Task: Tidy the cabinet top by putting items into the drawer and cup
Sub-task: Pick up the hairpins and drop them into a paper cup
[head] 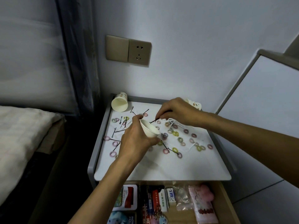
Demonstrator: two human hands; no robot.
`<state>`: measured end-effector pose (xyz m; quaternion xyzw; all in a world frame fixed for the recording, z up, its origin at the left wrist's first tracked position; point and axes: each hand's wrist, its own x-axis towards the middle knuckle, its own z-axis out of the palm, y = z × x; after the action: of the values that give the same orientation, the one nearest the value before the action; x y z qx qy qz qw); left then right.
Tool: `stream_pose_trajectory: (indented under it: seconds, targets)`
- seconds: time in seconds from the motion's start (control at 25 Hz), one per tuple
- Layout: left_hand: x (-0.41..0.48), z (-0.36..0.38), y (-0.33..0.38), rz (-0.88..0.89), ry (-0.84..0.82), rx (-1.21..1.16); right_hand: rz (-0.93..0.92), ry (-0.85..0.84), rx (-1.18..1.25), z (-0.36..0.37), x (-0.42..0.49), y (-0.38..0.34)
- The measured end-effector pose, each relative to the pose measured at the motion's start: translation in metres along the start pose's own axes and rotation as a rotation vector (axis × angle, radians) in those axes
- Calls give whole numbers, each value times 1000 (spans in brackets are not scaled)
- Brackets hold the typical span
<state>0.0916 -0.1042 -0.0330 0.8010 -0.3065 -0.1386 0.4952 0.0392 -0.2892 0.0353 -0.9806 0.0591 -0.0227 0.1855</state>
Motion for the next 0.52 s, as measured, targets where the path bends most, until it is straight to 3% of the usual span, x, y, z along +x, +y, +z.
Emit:
stream_pose_trajectory:
  seconds: [0.12, 0.2, 0.32, 0.36, 0.52]
  targets:
    - [-4, 1, 3, 13, -14, 22, -103, -148, -18, 10, -2, -27]
    - [-6, 0, 4, 20, -7, 20, -102, -71, 31, 13, -3, -29]
    - [-7, -3, 2, 10, 32, 19, 82, 193, 129, 13, -18, -11]
    - [-8, -3, 1, 7, 44, 17, 170, 206, 106, 19, -27, -1]
    - [-12, -5, 0, 18, 57, 13, 395, -35, -141, 65, -62, 32]
